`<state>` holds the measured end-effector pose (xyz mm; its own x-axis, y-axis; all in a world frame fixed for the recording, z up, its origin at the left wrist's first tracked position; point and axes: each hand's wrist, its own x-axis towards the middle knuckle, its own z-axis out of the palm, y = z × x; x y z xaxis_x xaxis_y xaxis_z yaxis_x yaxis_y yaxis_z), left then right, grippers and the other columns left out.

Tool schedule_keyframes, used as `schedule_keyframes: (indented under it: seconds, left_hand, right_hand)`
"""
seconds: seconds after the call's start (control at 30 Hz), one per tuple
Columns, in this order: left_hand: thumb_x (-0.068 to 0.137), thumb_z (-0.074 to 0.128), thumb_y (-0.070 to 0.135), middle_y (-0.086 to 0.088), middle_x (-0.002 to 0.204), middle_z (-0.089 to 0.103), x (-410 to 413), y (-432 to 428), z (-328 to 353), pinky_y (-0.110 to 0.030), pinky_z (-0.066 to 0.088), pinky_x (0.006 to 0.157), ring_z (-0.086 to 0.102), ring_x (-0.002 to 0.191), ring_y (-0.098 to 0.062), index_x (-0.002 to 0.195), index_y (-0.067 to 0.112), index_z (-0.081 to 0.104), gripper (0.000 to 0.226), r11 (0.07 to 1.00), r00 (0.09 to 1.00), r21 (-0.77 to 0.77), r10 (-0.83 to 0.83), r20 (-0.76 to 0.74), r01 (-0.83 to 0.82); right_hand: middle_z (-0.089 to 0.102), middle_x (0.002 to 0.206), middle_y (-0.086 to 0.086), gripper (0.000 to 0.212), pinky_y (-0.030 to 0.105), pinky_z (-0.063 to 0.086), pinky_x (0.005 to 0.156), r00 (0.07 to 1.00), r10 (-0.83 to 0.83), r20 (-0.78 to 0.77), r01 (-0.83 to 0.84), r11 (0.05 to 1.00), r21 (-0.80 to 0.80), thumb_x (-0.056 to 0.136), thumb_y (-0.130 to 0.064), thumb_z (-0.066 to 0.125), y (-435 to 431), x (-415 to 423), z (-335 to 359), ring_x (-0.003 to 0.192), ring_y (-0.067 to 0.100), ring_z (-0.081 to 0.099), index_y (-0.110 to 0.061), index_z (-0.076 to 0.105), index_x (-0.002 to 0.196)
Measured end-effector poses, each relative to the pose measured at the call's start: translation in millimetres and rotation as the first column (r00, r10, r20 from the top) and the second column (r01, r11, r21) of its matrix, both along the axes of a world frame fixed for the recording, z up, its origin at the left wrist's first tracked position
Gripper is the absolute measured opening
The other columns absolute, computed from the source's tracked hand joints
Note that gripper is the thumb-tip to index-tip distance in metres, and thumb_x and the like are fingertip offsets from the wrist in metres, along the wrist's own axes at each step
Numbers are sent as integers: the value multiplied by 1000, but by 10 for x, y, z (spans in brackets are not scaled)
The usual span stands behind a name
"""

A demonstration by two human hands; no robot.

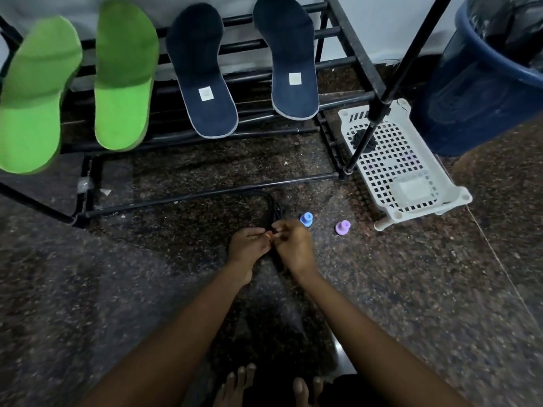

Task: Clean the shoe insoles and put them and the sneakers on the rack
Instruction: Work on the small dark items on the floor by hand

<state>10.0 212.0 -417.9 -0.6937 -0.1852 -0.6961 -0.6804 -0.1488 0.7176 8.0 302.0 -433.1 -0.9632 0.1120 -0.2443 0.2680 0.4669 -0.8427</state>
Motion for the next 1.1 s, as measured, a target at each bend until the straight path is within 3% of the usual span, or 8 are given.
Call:
schedule_keyframes:
  seconds: [0.07, 0.2, 0.27, 0.5, 0.7, 0.9, 1.0, 1.1]
  left_hand:
    - [92, 51, -6, -8, 81, 57, -18, -8, 58, -11, 50, 55, 54, 72, -11, 119, -12, 51, 29, 997, 1000, 70, 22, 22, -23]
    - [93, 50, -5, -11, 90, 60, -25, -27, 144, -21, 51, 78, 55, 72, -10, 119, -11, 55, 27, 998, 1000, 65, -15, 18, 13]
    - [93, 51, -2, -8, 79, 59, -23, -47, 154, -16, 53, 68, 55, 69, -10, 115, -11, 57, 24, 999, 1000, 51, -14, 15, 13]
    - [93, 53, 2, -5, 76, 59, -18, 8, 190, -8, 49, 53, 55, 68, -8, 109, -6, 61, 19, 994, 995, -51, -101, -2, 101]
    - [93, 52, 3, -3, 73, 58, -41, 22, 246, -10, 47, 56, 53, 66, -7, 98, 2, 63, 11, 967, 978, -162, -207, -40, 198]
    - [88, 62, 8, -6, 77, 64, -111, -84, 334, -26, 48, 71, 57, 69, -12, 84, 5, 68, 8, 715, 818, -578, -559, -134, 394]
    - [90, 58, 6, -8, 71, 67, -165, -123, 429, -12, 45, 55, 56, 57, -6, 81, 7, 66, 12, 646, 752, -599, -650, -109, 472]
    - [92, 55, 7, 2, 61, 61, -214, -162, 506, -16, 45, 56, 55, 54, -7, 86, 4, 68, 14, 585, 703, -594, -709, -47, 551]
  right_hand:
    - [60, 86, 13, 28, 19, 46, 74, 998, -55, 27, 57, 993, -103, 77, 12, 51, -22, 11, 53, 77, 18, 57, -13, 59, 89]
    - [58, 80, 7, 30, 18, 48, 70, 993, -106, 58, 117, 965, -236, 78, 14, 51, -22, 34, 143, 72, 15, 55, -12, 55, 91]
    - [55, 77, 0, 27, 11, 47, 65, 993, -101, 67, 115, 957, -268, 79, 14, 52, 13, 41, 176, 71, 12, 55, -7, 57, 94]
    - [51, 105, 3, 38, 13, 39, 72, 994, 36, -102, -34, 999, 24, 77, 10, 55, 99, 110, 149, 74, 8, 53, -7, 61, 110]
    - [66, 98, 11, 23, 23, 42, 77, 973, 191, -130, -173, 975, 140, 79, 2, 58, 217, 51, 184, 91, 23, 60, -6, 68, 98]
    - [67, 90, 9, 13, 34, 46, 73, 940, 267, -215, -210, 944, 253, 79, -3, 62, 257, -16, 293, 87, 24, 59, -6, 71, 89]
    - [65, 86, 10, 8, 38, 47, 68, 902, 345, -258, -236, 897, 373, 79, -5, 62, 244, -30, 328, 84, 29, 56, -4, 69, 83]
    - [67, 79, 10, 13, 37, 47, 69, 869, 381, -317, -232, 878, 419, 74, -2, 58, 253, -48, 370, 76, 31, 57, -6, 69, 79]
